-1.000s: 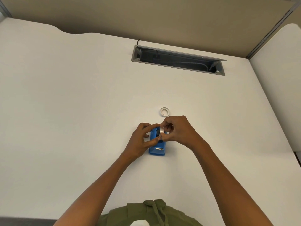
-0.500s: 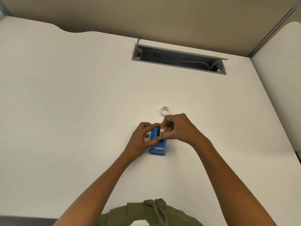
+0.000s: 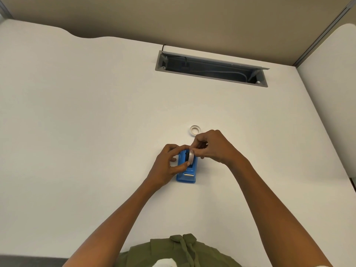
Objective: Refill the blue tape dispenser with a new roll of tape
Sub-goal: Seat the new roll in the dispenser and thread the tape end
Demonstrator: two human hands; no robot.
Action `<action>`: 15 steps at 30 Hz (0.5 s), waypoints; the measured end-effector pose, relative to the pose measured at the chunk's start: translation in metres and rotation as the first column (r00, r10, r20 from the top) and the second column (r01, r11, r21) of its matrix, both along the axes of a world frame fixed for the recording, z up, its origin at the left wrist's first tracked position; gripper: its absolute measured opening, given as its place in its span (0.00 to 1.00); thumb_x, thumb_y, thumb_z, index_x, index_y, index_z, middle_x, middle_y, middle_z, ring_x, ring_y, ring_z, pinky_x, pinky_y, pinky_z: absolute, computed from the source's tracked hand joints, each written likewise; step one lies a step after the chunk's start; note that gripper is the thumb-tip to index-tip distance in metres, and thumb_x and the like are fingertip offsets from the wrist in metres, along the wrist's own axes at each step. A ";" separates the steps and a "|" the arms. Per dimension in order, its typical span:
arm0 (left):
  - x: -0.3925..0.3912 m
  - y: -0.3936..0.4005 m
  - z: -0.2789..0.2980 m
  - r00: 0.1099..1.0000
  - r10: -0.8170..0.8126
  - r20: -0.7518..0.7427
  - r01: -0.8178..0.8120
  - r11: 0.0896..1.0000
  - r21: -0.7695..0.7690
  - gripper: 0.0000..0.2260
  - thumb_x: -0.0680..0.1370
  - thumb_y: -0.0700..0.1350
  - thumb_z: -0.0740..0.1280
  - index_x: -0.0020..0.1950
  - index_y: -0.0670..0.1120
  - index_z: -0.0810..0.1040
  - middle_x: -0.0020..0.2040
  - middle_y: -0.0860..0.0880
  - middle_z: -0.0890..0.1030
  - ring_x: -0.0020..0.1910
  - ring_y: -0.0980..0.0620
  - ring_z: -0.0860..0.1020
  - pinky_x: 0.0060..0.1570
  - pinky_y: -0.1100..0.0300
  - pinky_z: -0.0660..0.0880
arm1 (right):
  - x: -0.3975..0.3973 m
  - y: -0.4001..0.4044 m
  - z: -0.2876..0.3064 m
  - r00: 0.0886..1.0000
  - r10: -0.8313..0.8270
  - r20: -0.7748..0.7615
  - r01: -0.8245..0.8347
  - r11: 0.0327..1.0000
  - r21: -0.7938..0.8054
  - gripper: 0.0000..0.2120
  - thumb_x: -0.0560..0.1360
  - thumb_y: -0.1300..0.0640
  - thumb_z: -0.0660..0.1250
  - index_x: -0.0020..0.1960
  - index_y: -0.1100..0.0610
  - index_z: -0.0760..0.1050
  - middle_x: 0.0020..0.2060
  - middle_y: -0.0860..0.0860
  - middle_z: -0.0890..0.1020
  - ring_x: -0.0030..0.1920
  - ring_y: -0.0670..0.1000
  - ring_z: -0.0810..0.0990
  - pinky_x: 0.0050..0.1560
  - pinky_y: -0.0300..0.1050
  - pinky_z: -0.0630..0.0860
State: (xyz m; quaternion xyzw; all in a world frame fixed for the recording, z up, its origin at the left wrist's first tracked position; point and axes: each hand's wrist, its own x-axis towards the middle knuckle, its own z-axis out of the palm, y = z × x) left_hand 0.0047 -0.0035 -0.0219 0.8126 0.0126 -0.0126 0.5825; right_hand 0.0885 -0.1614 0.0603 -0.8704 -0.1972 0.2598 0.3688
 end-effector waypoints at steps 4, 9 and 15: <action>0.001 0.000 0.000 1.000 0.003 -0.002 -0.003 1.000 -0.001 0.21 0.72 0.44 0.71 0.63 0.57 0.72 0.57 0.50 0.72 0.54 0.55 0.73 0.51 0.68 0.72 | 0.000 0.001 0.000 1.000 0.002 0.027 -0.002 1.000 -0.013 0.04 0.69 0.65 0.70 0.41 0.59 0.82 0.33 0.53 0.83 0.29 0.43 0.77 0.34 0.33 0.75; 0.001 0.001 0.000 1.000 -0.005 -0.001 0.005 1.000 -0.003 0.20 0.73 0.45 0.70 0.64 0.56 0.73 0.56 0.51 0.72 0.54 0.57 0.73 0.50 0.72 0.71 | -0.007 -0.002 -0.005 0.999 0.041 0.007 -0.041 0.999 -0.031 0.10 0.64 0.62 0.75 0.42 0.54 0.78 0.34 0.49 0.80 0.31 0.43 0.75 0.37 0.36 0.75; 0.000 0.001 0.001 1.000 0.005 -0.008 -0.004 1.000 0.016 0.20 0.74 0.47 0.70 0.65 0.54 0.73 0.56 0.50 0.72 0.54 0.56 0.73 0.50 0.70 0.72 | -0.001 -0.006 -0.007 1.000 0.002 -0.020 -0.002 0.999 0.039 0.10 0.62 0.62 0.78 0.38 0.53 0.79 0.31 0.47 0.81 0.29 0.40 0.77 0.36 0.32 0.75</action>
